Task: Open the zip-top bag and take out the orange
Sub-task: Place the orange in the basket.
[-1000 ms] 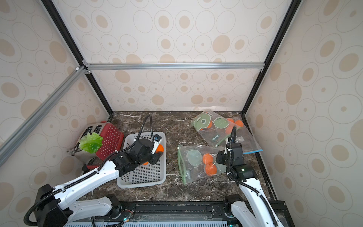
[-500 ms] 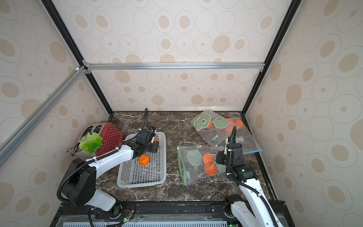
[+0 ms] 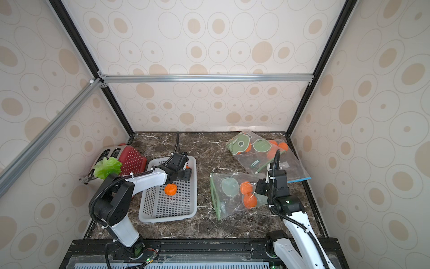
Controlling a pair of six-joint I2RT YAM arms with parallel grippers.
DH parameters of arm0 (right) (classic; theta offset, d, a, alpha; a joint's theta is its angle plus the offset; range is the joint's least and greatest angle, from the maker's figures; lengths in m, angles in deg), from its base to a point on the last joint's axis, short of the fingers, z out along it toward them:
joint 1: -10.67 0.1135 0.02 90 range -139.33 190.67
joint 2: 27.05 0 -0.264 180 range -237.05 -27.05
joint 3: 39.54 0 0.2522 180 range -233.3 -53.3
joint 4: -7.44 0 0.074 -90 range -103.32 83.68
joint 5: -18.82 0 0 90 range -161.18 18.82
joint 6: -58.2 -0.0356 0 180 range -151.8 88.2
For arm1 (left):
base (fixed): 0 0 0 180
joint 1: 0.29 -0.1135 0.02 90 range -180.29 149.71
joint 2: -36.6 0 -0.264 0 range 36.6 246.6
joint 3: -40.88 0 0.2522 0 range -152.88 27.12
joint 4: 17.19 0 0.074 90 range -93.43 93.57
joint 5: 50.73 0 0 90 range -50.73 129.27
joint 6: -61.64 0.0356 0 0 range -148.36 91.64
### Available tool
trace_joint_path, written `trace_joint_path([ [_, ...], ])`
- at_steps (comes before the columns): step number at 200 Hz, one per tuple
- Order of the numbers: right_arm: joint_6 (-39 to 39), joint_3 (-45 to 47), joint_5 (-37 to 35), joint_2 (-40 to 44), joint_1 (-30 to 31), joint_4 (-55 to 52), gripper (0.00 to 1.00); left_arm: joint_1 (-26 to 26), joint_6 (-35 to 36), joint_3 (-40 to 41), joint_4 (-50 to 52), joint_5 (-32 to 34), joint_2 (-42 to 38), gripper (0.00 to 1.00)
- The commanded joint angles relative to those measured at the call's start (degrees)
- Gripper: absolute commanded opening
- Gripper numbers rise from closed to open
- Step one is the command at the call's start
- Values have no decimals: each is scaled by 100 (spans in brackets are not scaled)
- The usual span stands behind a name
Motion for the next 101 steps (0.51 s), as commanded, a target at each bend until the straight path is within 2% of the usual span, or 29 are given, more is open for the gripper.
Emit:
trace_joint_path([
  [1,-78,56,-7,40,-41,31,0,-35,-117,-170,-155,-72,84,64],
  [28,-78,49,-4,16,-43,42,0,-34,-99,-106,-192,-200,46,79],
  [54,-67,38,-7,-15,-51,41,0,-39,-103,-39,-129,-244,-122,85],
  [101,-69,29,7,-46,-60,50,0,-39,-38,-7,178,-404,-845,86],
])
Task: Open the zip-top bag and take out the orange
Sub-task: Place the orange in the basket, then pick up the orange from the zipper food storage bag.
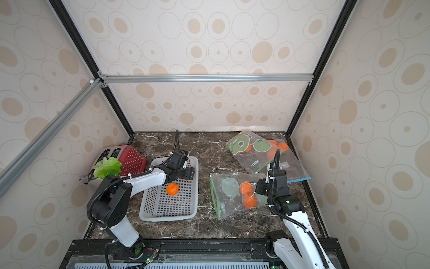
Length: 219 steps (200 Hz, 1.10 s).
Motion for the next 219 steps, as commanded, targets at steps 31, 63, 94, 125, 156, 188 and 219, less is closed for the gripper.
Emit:
trace_joint_path([
  [31,-69,17,24,-61,-62,53,0,-26,208,63,336,-746,-1274,78],
  [63,-64,21,10,-60,-70,76,0,251,392,184,630,-1182,-1755,75],
  [94,-56,3,15,-87,-71,62,0,1047,879,175,930,-1636,-1742,68],
  [125,-60,23,7,-57,-72,49,0,1614,1103,181,1050,-1906,-1484,55],
  [156,-67,20,14,-65,-73,52,0,1782,1188,94,1184,-2116,-1172,38],
  [188,-67,30,3,-39,-80,38,0,1950,1321,-123,1466,-2171,-846,32],
  [219,-69,29,-11,-32,-77,37,0,2100,1357,-260,1462,-2278,-579,31],
])
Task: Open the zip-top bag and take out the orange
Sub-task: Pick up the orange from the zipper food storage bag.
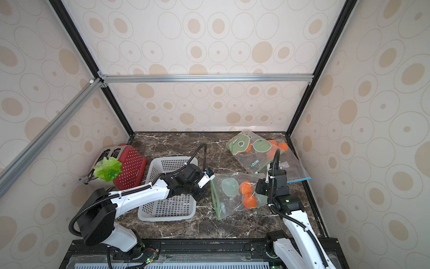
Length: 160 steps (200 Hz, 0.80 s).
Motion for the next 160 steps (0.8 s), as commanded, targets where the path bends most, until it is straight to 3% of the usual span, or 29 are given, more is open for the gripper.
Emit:
trace_joint_path([
  [1,-69,29,-26,30,-46,21,0,124,189,-250,254,-157,191,31],
  [55,-64,25,-13,44,-47,3,0,240,101,-369,-49,-238,654,30],
  [113,-82,33,4,30,-47,5,0,258,-245,-35,-1341,-701,827,30],
  [160,-127,-169,488,144,-47,111,0,301,-285,45,-1883,-765,1001,30],
])
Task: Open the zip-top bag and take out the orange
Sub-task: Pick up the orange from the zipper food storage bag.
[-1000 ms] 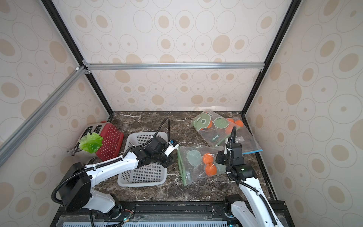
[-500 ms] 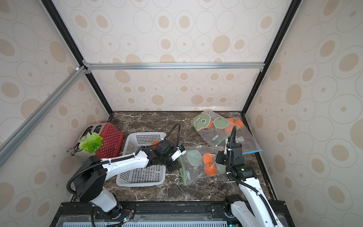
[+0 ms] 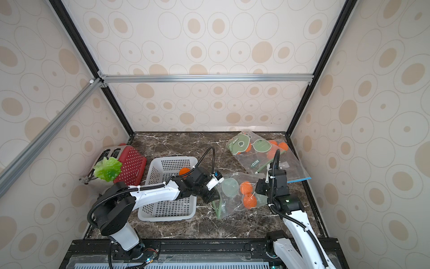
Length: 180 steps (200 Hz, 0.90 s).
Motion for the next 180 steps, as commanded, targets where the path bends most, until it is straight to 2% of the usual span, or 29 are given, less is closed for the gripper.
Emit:
trace_joint_path([
  [1,-85,-173,387,146,-38,116,0,63,-46,-10,-403,-87,161,30],
  [37,-188,-421,1625,277,-17,462,0,62,27,252,-947,-303,374,33],
  [63,-340,-264,2058,296,1,704,0,65,23,313,-1220,-348,629,35],
  [97,-149,-248,1323,-117,3,102,0,59,-101,483,-1818,-410,820,39],
  [122,-153,-56,1108,-88,1,260,0,63,-163,417,-1946,-504,1065,39],
  [180,-147,-4,743,-53,5,136,0,63,155,437,-1447,-465,946,39],
])
